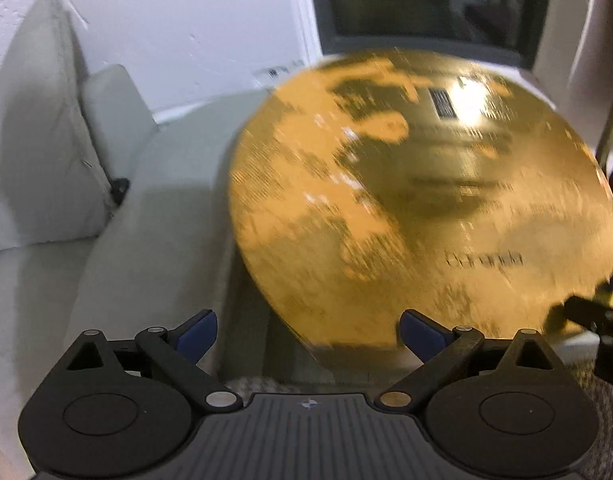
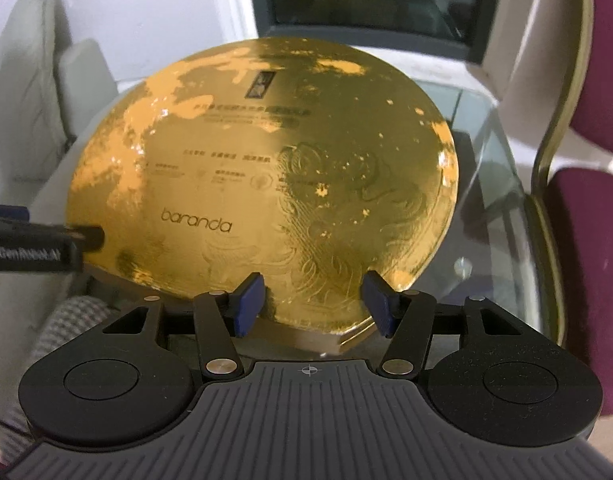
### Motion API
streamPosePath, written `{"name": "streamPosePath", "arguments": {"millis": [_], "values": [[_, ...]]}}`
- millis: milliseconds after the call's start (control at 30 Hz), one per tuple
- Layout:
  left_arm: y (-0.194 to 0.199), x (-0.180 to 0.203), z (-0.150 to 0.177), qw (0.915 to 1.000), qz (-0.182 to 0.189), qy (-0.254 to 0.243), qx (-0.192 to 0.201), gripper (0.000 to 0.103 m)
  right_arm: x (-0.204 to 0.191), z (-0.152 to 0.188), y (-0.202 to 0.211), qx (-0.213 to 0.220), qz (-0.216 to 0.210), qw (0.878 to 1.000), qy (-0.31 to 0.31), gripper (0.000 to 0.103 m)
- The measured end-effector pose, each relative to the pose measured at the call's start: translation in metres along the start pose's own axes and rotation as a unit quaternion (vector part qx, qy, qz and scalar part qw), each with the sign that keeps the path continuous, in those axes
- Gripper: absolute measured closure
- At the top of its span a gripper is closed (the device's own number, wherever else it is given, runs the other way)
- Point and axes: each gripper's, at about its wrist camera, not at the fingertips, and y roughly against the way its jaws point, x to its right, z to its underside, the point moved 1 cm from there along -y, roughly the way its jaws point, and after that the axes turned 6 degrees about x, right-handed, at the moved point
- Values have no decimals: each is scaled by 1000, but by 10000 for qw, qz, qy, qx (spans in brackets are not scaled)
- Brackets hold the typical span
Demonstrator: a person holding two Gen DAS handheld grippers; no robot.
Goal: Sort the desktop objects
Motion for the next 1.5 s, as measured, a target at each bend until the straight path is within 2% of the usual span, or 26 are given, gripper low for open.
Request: {"name": "streamPosePath", "arguments": {"millis": [67,200,267,400,467,600,667,767,1033,1500], "values": [[-1,4,3,10000,49,-23,-70,2,-2,0,0,-35,42,9998,176,41],[8,8,8,9996,33,-143,-233,3,2,5,6,-164,35,9998,91,40],[22,11,12,9997,47,-231,-114,3,7,8,12,-213,-50,9997,-140,40],[58,20,11,9990,155,-354,224,1,14,12,42,60,-218,9983,-536,37],[75,24,11,9982,216,-390,397,1,16,11,59,209,-263,9975,-624,25],[102,33,15,9962,315,-518,620,1,19,12,94,527,-286,9953,-763,18],[108,37,20,9953,374,-599,656,1,18,16,109,676,-228,9940,-830,10],[117,40,27,9942,394,-737,679,1,20,25,125,794,-131,9918,-997,9],[140,42,42,9904,405,-1087,751,1,23,44,141,644,8,9885,-1367,9],[159,43,49,9864,312,-1355,876,1,16,57,164,891,38,9865,-1371,8]]}}
